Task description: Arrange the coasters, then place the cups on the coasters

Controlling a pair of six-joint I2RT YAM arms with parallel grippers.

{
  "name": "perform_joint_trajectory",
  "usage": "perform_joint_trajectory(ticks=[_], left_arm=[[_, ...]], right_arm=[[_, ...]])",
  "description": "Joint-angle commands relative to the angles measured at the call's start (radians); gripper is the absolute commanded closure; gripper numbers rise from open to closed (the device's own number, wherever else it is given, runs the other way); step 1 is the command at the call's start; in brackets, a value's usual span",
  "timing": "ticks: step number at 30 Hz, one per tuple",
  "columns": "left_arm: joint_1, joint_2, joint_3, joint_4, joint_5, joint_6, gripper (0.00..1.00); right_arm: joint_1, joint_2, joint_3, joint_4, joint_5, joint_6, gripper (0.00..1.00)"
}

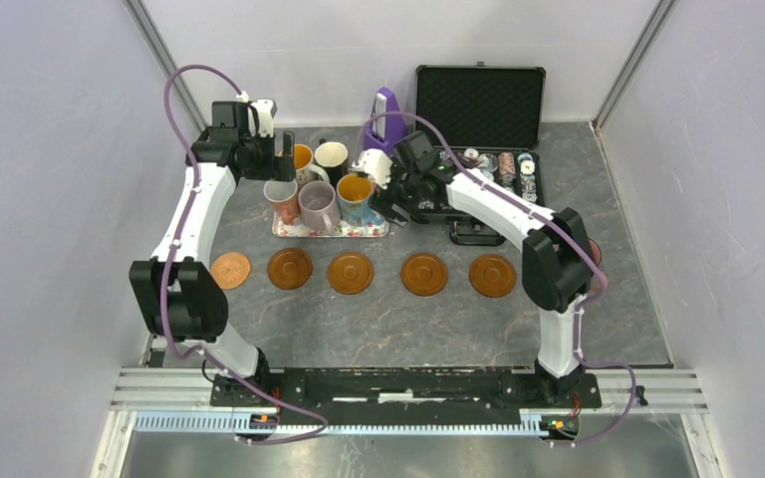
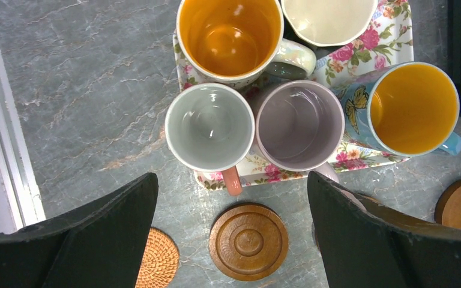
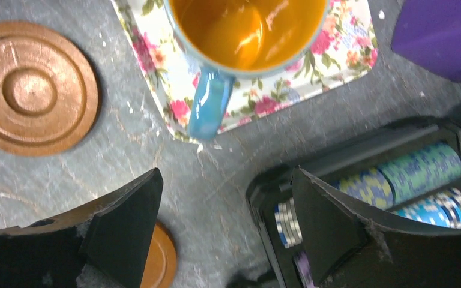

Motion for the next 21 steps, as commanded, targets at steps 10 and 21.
perform_joint_trajectory(ticks=[10, 21], left_arm=[[0.012, -0.030, 0.038, 0.009, -0.033, -0.066, 0.00], [0.019, -0.020, 0.044, 0.014, -0.037, -0.066, 0.00]], right_arm=[[0.067, 0.236, 0.229, 0.094, 0.080, 0.119, 0.26], [0.074, 0.299, 0.261, 0.118, 0.043, 0.158, 0.57]])
